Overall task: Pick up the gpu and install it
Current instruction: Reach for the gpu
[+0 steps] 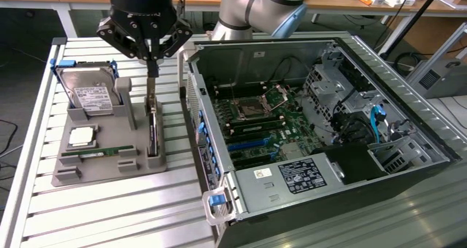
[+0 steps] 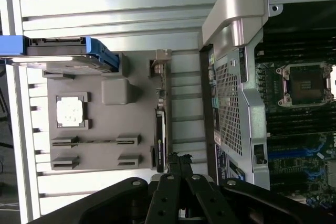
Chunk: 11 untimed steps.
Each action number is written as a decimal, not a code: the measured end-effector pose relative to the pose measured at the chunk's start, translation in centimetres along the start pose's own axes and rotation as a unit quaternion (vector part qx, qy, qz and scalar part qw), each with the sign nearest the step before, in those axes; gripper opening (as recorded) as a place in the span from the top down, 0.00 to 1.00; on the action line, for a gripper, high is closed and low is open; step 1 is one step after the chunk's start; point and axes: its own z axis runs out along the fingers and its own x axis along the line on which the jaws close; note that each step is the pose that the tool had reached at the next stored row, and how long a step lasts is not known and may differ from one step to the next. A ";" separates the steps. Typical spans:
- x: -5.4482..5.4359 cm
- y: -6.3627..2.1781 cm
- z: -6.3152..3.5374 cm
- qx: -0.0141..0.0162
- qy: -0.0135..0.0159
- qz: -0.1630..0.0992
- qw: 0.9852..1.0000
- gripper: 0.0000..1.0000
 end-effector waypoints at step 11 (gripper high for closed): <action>0.4 -0.03 -0.01 0.000 0.000 0.000 1.000 0.89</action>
